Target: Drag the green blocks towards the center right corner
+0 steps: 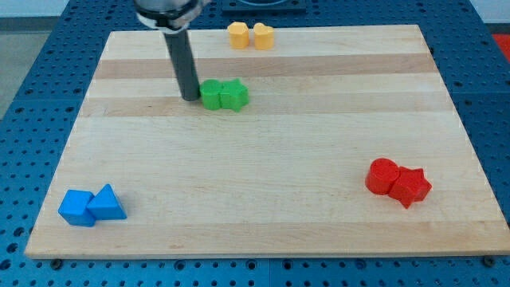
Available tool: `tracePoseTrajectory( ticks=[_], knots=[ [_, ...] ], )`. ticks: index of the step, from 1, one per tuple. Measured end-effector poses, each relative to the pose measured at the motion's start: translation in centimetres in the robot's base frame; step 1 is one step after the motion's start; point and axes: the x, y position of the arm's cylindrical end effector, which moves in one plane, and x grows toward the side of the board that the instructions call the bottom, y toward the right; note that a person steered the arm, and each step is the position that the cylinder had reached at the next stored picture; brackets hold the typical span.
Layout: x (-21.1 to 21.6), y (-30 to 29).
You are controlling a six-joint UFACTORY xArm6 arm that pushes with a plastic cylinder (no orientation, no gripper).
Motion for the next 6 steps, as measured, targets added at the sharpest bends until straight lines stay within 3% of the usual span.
tracePoseTrajectory(
  ticks=[3, 4, 5, 6],
  knots=[
    [0.1, 17.4],
    [2.4, 23.0],
    [2.5, 24.1],
    [5.9, 20.3]
  ],
)
